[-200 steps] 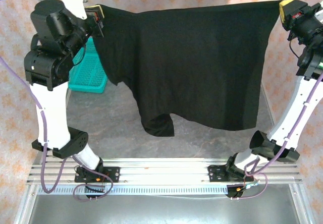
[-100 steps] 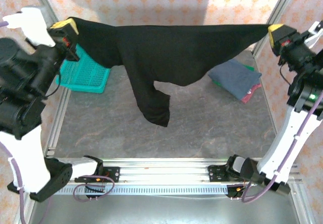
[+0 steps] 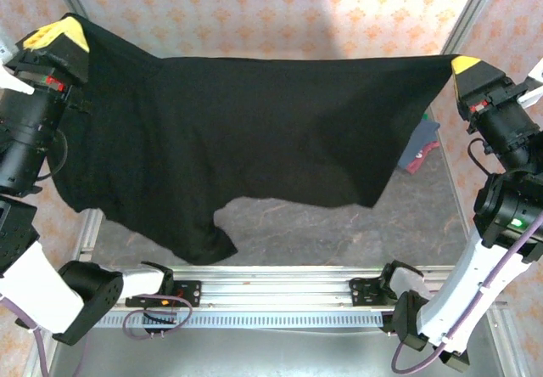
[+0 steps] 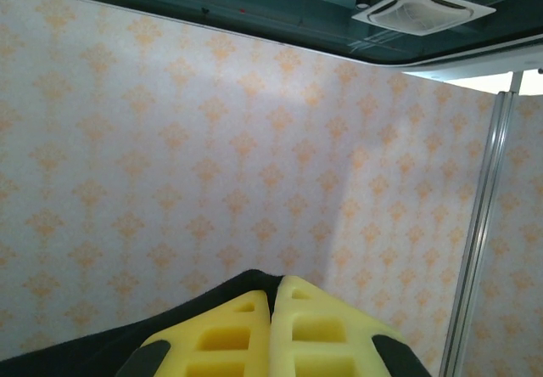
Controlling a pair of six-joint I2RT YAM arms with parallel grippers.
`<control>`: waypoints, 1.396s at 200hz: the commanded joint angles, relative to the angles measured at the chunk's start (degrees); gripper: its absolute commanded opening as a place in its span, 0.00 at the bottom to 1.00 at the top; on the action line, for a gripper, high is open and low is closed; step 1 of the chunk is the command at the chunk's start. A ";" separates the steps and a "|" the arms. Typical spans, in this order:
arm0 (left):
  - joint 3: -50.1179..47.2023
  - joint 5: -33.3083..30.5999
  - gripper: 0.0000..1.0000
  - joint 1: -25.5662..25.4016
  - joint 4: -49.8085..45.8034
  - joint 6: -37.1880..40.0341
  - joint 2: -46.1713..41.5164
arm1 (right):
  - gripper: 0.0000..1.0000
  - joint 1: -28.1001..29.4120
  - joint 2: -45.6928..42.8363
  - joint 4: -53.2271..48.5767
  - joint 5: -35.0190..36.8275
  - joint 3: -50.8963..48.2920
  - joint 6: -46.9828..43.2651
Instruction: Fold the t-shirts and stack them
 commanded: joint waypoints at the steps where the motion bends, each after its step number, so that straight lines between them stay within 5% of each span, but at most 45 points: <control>1: 0.38 0.32 0.00 0.63 0.79 2.95 4.65 | 0.00 -0.58 3.76 -1.46 1.22 1.33 6.91; 62: 0.13 -1.21 0.00 0.70 3.13 8.48 22.02 | 0.00 -0.34 18.51 -2.52 3.19 0.40 -3.07; 89: 3.71 -2.34 0.00 1.64 7.35 9.96 37.87 | 0.00 2.77 34.49 -8.50 7.03 7.31 -13.19; 110: 9.95 -5.90 0.00 1.85 14.51 9.46 52.48 | 0.00 5.50 51.76 -3.37 10.31 16.54 -13.51; 119: 13.69 -8.06 0.20 1.90 18.30 8.50 58.56 | 0.09 6.25 60.66 1.87 11.29 23.68 -10.97; 126: 15.82 -10.76 0.51 2.00 21.95 5.32 62.41 | 0.22 6.76 67.82 5.43 12.01 30.90 -9.34; 140: 19.57 -11.69 0.97 2.09 26.66 -1.85 67.62 | 0.65 8.21 81.71 3.00 17.88 53.72 -6.48; 151: 21.33 -11.67 1.00 2.03 26.31 -7.46 68.54 | 0.74 8.36 85.26 11.60 16.37 57.68 0.18; 163: 20.99 -9.61 1.00 1.31 23.61 -9.63 66.30 | 0.79 9.00 83.92 8.73 17.36 56.00 0.94; 184: 17.09 -13.51 1.00 -1.11 15.26 -9.34 58.82 | 0.84 11.43 75.82 -3.48 19.28 48.72 -14.00; 210: 5.21 -13.07 1.00 -4.46 4.77 -7.21 46.82 | 0.91 11.71 57.40 -2.26 22.58 20.33 -21.39; 236: -18.55 -14.76 1.00 -6.89 -2.33 -12.86 31.22 | 0.99 11.65 36.02 3.90 29.66 -9.18 -25.07; 279: -62.35 -7.07 1.00 -7.31 0.90 -26.51 7.61 | 1.00 11.71 12.28 -3.80 28.26 -36.94 -28.77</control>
